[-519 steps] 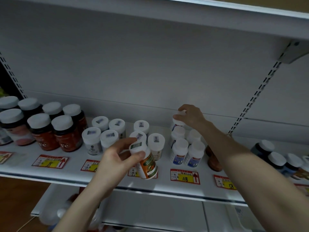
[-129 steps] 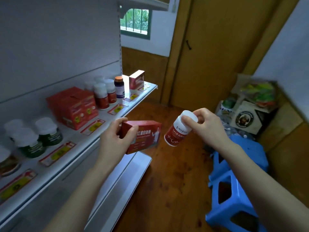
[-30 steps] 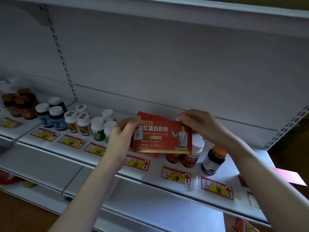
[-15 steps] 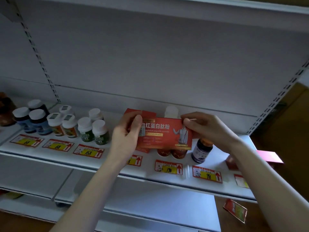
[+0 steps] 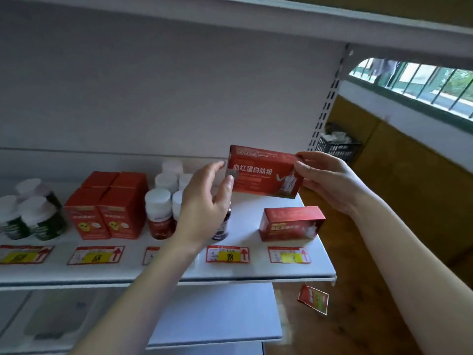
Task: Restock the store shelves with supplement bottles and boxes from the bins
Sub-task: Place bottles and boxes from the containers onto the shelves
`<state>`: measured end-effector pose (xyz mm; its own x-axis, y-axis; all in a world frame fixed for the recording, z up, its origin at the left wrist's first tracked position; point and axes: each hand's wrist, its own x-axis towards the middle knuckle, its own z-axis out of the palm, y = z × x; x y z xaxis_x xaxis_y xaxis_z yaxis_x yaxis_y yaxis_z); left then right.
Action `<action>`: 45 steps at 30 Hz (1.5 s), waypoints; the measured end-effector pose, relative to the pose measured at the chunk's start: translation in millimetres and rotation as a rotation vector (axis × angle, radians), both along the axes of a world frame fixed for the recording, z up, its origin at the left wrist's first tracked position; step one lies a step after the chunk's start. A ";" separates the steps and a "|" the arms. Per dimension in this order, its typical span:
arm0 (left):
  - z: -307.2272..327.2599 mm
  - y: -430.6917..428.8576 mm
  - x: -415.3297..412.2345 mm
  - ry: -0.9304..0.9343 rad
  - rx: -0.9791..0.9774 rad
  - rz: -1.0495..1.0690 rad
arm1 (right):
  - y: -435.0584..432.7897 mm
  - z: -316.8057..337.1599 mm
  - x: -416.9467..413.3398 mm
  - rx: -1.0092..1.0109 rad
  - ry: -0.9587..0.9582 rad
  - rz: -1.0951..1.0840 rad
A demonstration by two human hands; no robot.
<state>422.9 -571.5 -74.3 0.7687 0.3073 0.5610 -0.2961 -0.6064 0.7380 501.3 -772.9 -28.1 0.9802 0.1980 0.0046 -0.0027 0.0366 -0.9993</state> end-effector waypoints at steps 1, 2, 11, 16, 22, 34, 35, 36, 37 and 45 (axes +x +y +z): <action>-5.4 -14.5 -0.6 -0.009 0.018 0.006 | -12.1 -1.1 5.7 0.008 -0.006 0.016; -12.1 -28.4 -1.4 -0.006 0.040 0.001 | -23.3 -2.6 11.1 0.006 -0.013 0.026; -101.2 -104.3 -25.0 0.080 0.301 0.023 | -73.8 -37.0 56.7 0.012 -0.071 0.048; -146.2 -112.2 -36.9 0.240 0.430 0.094 | -78.7 -68.9 79.2 -0.042 -0.022 0.054; -165.0 -116.1 -40.8 0.488 0.689 0.165 | -78.6 -99.6 83.1 -0.065 0.054 0.080; -168.2 -114.2 -41.2 0.505 0.688 0.148 | -73.5 -128.1 75.6 -0.092 0.188 0.055; -167.4 -113.9 -41.3 0.523 0.677 0.140 | -72.5 -129.4 74.9 -0.099 0.185 0.049; -166.4 -113.8 -41.7 0.537 0.673 0.136 | -71.6 -130.7 74.0 -0.105 0.179 0.044; -165.9 -113.8 -41.8 0.537 0.676 0.136 | -70.7 -132.3 73.2 -0.108 0.175 0.040; -168.3 -113.2 -43.4 0.487 0.723 0.146 | -68.6 -129.9 68.5 -0.280 0.067 0.015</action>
<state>379.4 -684.7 -242.6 0.9539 0.1179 0.2761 0.0683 -0.9808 0.1828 569.8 -841.5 -158.0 0.9735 0.1968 -0.1166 -0.0672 -0.2410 -0.9682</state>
